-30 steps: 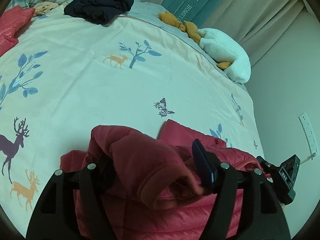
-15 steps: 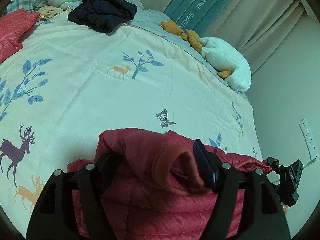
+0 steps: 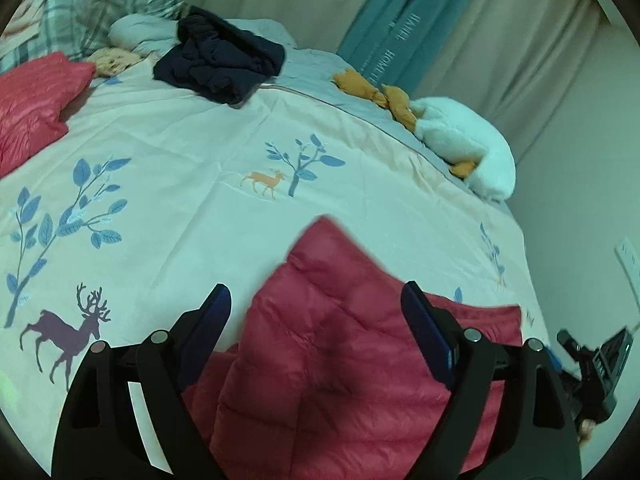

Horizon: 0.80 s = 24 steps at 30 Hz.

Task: Fold large clothes
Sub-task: 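Release the bundle and lay the jacket flat on the bed with both tools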

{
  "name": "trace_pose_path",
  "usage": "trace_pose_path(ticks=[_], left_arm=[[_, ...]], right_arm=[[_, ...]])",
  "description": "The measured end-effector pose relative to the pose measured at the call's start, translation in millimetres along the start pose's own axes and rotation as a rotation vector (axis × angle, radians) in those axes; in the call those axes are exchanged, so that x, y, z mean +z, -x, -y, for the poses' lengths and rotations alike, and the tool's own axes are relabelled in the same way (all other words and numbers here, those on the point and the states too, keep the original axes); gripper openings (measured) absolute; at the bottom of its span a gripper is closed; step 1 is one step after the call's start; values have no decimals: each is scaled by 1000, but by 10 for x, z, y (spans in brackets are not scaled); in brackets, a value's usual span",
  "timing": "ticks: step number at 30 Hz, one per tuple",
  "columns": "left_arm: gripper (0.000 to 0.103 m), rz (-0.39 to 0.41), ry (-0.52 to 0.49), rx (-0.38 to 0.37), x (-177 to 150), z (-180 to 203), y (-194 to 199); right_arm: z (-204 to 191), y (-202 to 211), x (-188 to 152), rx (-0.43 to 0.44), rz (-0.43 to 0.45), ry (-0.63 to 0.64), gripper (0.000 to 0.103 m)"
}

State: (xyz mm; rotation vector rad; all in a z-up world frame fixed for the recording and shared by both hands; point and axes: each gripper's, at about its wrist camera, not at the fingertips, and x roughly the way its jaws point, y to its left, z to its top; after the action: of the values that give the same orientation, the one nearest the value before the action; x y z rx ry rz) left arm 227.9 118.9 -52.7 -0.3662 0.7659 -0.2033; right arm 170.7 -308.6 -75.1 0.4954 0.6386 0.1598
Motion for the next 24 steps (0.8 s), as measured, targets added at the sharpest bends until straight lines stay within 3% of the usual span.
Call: trace_pose_path(ticks=[4, 10, 17, 24], left_arm=[[87, -29, -176, 54, -198, 252, -41], [87, -95, -317, 78, -525, 364, -172], [87, -156, -368, 107, -789, 279, -356], [87, -165, -363, 106, -864, 265, -403]], right_arm=[[-267, -138, -214, -73, -62, 167, 79], [-516, -287, -540, -151, -123, 343, 79], [-428, -510, -791, -191, -192, 376, 79], [-403, -507, -869, -198, -190, 368, 79]])
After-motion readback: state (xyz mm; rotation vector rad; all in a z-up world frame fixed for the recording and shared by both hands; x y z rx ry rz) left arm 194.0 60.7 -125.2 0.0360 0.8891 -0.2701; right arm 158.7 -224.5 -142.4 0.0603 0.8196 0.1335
